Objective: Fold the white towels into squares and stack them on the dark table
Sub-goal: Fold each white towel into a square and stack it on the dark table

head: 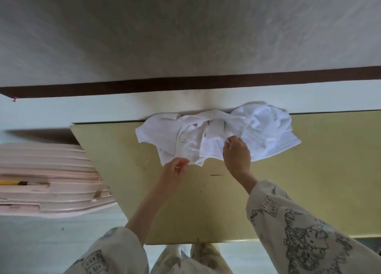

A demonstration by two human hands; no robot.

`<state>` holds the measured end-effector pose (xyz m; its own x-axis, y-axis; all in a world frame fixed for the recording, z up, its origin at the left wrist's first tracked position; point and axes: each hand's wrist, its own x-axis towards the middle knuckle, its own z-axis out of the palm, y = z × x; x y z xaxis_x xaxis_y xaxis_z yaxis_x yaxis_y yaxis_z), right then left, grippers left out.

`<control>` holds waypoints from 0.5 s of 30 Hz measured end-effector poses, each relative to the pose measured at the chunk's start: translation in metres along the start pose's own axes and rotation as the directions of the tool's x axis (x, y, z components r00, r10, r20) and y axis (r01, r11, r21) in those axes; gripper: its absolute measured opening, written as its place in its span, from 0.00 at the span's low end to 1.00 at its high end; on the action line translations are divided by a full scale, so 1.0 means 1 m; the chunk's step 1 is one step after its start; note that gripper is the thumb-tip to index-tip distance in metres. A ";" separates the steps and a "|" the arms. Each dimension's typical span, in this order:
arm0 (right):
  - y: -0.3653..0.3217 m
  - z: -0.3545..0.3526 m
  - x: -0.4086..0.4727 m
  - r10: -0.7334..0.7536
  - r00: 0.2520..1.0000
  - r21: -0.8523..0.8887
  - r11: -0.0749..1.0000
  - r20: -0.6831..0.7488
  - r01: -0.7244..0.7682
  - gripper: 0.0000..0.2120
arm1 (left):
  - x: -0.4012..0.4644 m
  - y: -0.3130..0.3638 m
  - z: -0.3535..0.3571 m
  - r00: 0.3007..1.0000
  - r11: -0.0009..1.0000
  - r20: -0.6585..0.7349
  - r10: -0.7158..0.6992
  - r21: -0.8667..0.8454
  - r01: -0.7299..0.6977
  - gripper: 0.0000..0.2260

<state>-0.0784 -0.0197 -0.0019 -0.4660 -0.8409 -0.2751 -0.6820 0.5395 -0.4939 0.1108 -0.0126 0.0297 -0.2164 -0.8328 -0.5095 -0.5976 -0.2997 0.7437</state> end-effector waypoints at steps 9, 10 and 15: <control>-0.052 -0.111 -0.043 -0.334 0.935 0.116 0.931 -0.122 0.347 0.10 | 0.008 0.077 0.001 0.894 0.873 -0.044 0.445 0.243 -0.423 0.25; -0.056 -0.122 -0.051 -0.344 0.932 0.110 0.928 -0.110 0.356 0.11 | 0.005 0.085 0.002 0.876 0.853 -0.032 0.482 0.245 -0.461 0.26; -0.073 -0.163 -0.094 -0.316 0.936 0.179 0.923 -0.154 0.341 0.09 | -0.020 0.105 -0.004 0.861 0.846 -0.054 0.506 0.227 -0.483 0.14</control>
<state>-0.0764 0.0270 0.1948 -0.3078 -0.9511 0.0258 -0.6873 0.2035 -0.6972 0.0553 -0.0297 0.1197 -0.4466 -0.8939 -0.0387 -0.5763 0.2543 0.7767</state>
